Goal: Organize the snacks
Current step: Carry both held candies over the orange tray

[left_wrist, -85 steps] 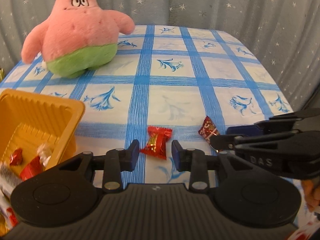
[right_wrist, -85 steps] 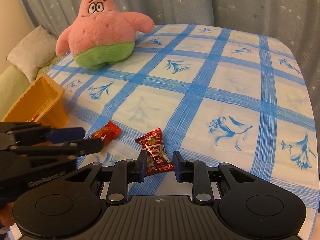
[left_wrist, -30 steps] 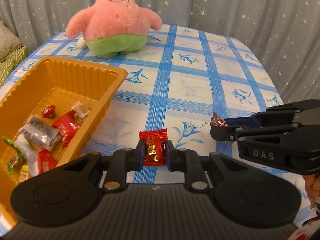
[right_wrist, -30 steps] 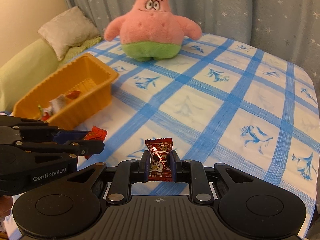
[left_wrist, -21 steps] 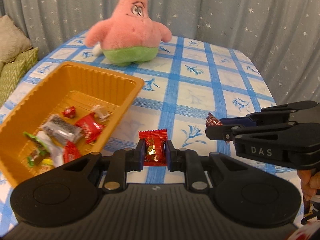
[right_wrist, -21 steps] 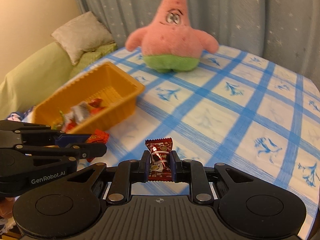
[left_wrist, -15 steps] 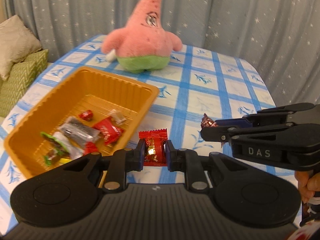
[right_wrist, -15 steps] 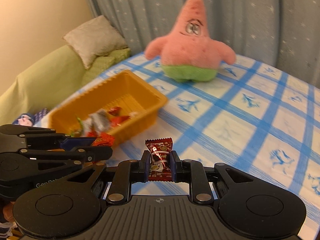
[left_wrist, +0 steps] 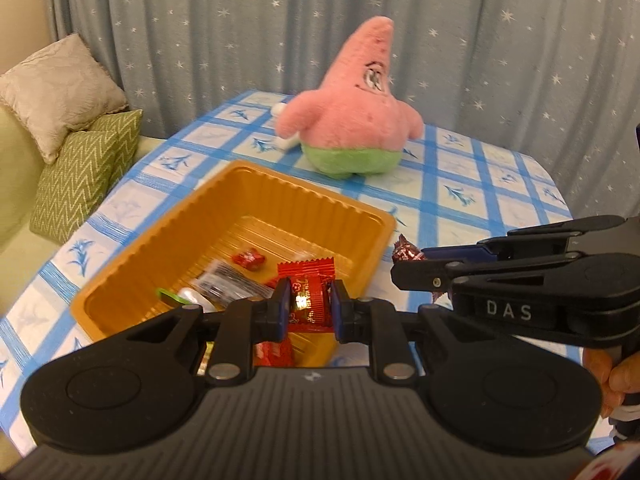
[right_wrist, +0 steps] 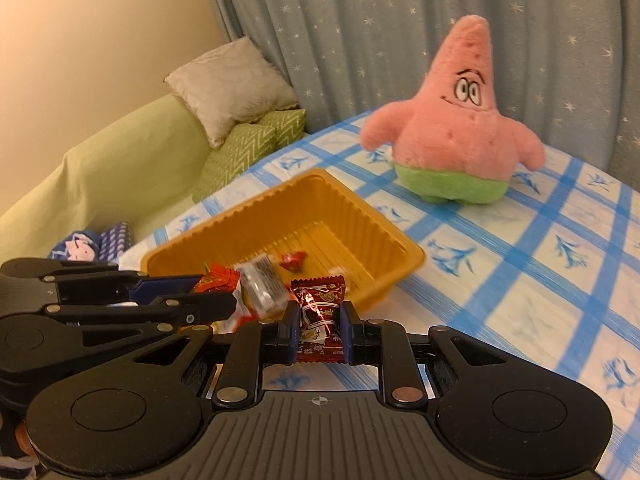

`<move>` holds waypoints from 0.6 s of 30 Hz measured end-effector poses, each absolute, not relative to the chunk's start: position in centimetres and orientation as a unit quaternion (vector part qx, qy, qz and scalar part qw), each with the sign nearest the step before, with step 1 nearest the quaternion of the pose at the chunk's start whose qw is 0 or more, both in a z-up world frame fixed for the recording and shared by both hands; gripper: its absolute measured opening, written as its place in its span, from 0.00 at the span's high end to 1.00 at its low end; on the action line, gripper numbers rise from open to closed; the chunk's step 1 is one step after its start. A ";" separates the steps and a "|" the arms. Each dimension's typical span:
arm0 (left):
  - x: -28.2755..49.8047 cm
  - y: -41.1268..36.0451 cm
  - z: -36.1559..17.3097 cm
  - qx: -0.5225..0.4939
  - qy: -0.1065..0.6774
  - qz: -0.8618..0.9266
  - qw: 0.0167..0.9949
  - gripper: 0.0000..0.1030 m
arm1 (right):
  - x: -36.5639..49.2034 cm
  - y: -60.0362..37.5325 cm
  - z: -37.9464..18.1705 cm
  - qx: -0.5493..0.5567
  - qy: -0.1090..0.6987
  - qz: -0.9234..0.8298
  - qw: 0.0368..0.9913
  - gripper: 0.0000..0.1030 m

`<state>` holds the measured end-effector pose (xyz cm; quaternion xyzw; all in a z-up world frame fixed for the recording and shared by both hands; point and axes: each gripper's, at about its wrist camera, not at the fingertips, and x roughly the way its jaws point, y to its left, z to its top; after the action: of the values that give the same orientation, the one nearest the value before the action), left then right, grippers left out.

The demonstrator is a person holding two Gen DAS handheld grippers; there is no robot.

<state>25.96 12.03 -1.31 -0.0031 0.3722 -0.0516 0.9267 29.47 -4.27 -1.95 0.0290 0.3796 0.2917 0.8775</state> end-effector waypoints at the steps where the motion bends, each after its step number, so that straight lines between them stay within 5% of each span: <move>1: 26.2 12.3 -1.3 -0.003 0.371 -0.049 0.927 0.82 | 29.8 -4.0 -1.9 0.030 0.379 0.293 0.877 0.80; 18: 32.6 15.2 -2.9 -0.010 0.378 -0.023 0.925 0.82 | 36.3 -0.9 -3.6 0.047 0.390 0.286 0.874 0.80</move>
<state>32.56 15.16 -2.92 -0.0104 0.3781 -0.0229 0.9254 36.32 -0.91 -3.65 0.0467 0.3896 0.2858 0.8743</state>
